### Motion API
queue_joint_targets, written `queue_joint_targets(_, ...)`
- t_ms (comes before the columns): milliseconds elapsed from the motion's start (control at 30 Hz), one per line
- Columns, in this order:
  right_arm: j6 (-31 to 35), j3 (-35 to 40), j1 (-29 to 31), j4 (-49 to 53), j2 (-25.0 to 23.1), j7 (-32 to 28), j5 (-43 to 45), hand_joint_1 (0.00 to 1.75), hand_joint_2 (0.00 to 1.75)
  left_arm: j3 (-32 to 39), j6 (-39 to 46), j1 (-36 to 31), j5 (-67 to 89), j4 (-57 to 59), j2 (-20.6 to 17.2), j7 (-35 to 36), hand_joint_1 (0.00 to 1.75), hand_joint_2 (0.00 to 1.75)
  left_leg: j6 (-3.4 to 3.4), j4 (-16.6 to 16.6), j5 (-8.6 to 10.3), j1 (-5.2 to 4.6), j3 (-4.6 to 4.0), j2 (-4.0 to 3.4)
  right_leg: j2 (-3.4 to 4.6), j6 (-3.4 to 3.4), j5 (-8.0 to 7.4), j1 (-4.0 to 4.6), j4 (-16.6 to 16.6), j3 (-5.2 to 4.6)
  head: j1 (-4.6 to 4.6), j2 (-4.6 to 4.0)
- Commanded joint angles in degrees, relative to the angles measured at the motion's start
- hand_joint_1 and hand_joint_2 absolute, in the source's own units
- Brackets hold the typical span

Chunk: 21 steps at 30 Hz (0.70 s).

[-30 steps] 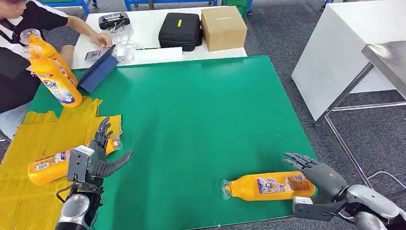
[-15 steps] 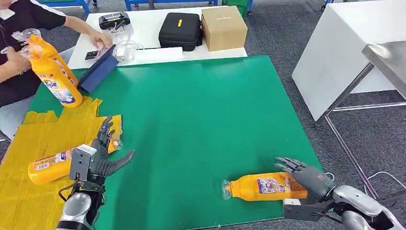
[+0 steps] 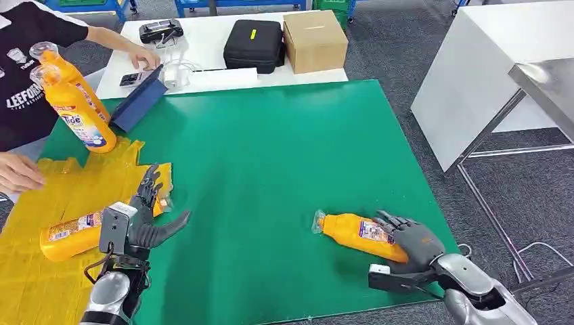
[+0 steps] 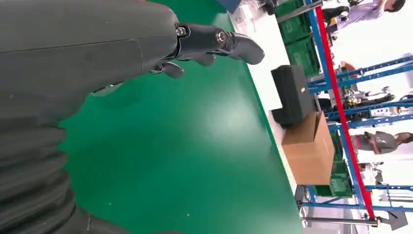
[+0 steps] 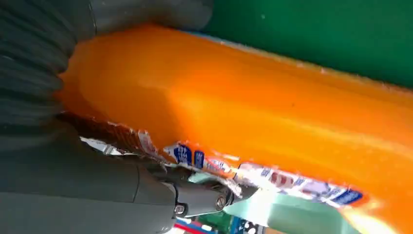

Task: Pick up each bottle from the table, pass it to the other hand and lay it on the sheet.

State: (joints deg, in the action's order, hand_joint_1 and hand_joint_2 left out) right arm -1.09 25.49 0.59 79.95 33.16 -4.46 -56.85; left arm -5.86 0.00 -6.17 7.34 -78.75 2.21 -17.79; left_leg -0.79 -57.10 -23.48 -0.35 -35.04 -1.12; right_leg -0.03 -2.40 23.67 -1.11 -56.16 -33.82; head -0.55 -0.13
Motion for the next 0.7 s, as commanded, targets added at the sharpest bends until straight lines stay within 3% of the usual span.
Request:
queue_joint_targets(33,3.7,3.2,3.7,-8.8,-7.5,2.1,-5.2,1.75,1.75,0.0,-0.1,0.2,-0.1,-0.1,0.1,0.7,0.00,1.75,0.11,0.0,-0.03,0.22,0.21,0.09,0.02,0.15,-0.06,0.21,0.2,0.30,-0.02,0.00)
queue_joint_targets(133,8.2,1.5,3.7,-6.3,-11.1,0.6,-4.9,1.75,1.75,0.4,-0.4,0.5,-0.1,-0.7,0.1,0.9,0.00,1.75,0.01,0.0,0.04,0.11,0.21,-0.04,0.10,0.02,-0.12,0.11,0.1,0.24,0.02,0.00)
queue_joint_targets(300,8.0,1.2,3.5,-5.2,-11.2,0.9,-5.1,1.75,1.75,0.4,-0.5,0.5,-0.1,-0.9,0.2,1.0,0.00,1.75,-0.02,0.0,0.09,0.09,0.16,0.00,0.08,-0.07,-0.16,0.09,0.1,0.19,0.00,0.00)
queue_joint_targets(433,16.2,-6.0,3.0,-1.6,-20.3,0.7,-3.4,1.75,1.75,-0.4,-1.5,1.6,0.9,-2.2,0.4,1.7,0.00,1.75,0.01,0.0,0.06,0.15,0.20,0.02,0.10,-0.04,-0.12,0.15,0.1,0.27,-0.02,0.00)
queue_joint_targets(567,21.6,-10.8,4.7,2.3,-28.8,-5.1,10.6,1.75,1.75,-4.2,-4.2,1.3,1.0,-1.1,-0.4,2.9,0.00,1.75,0.07,-0.1,-0.01,0.16,-0.03,-0.21,0.37,0.01,-0.13,0.16,-0.1,0.00,0.00,0.00)
queue_joint_targets(700,20.9,-11.9,7.3,2.4,-34.0,-10.5,22.9,1.75,1.75,-8.2,-7.2,-1.6,-1.3,2.3,-1.3,2.8,0.00,1.75,0.06,-0.1,0.06,0.14,-0.08,0.05,0.09,-0.01,-0.08,0.14,-0.1,-0.01,-0.02,0.00)
